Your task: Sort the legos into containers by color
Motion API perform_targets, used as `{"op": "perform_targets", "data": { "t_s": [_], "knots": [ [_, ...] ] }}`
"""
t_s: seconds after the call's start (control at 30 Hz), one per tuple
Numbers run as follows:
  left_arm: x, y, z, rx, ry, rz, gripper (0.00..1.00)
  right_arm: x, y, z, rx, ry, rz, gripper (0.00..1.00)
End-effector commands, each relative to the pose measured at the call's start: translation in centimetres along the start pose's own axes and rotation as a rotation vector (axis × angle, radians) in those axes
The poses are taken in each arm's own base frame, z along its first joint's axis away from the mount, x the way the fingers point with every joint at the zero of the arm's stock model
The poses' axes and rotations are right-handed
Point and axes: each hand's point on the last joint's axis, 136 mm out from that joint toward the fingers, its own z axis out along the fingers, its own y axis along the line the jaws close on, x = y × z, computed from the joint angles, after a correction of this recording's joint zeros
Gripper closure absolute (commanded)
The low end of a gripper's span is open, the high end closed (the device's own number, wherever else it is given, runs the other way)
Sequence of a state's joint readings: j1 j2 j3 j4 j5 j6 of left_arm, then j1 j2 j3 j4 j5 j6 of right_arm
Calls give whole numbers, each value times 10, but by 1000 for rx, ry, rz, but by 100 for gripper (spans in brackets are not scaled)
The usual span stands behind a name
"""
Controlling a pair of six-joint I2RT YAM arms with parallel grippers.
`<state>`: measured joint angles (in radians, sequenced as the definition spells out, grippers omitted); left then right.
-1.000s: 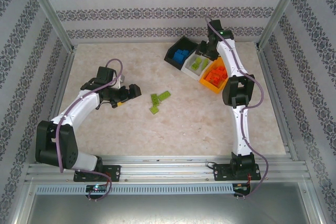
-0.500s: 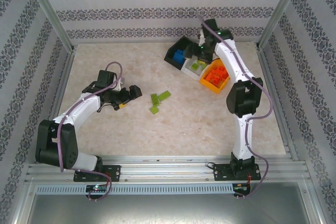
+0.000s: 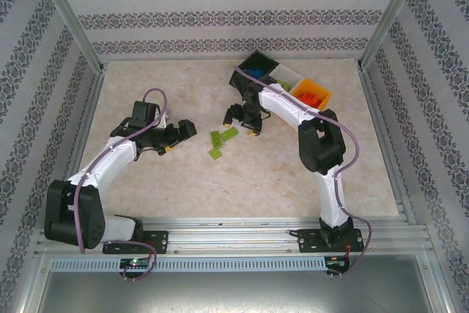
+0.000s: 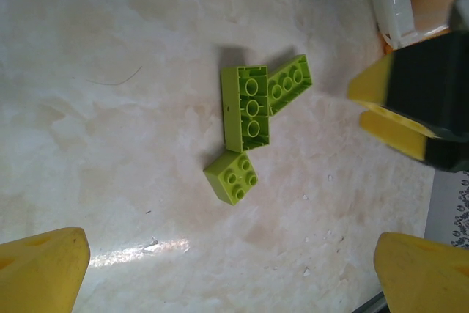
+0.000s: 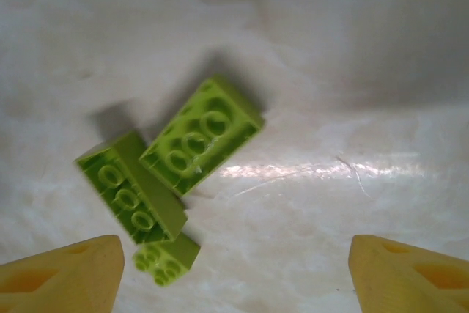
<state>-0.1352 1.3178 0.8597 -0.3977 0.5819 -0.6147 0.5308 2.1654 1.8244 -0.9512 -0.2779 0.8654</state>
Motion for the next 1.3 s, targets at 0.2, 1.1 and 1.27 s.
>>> {"op": "perform_targets", "data": {
  "t_s": [0.2, 1.1, 1.27],
  "knots": [
    [10, 8, -17, -29, -30, 5, 0, 2, 24, 17, -33, -9, 476, 23],
    [28, 32, -40, -129, -30, 38, 0, -13, 10, 64, 183, 2, 621, 32],
    [29, 34, -41, -128, -37, 34, 0, -8, 1, 69, 211, 11, 621, 37]
  ]
}}
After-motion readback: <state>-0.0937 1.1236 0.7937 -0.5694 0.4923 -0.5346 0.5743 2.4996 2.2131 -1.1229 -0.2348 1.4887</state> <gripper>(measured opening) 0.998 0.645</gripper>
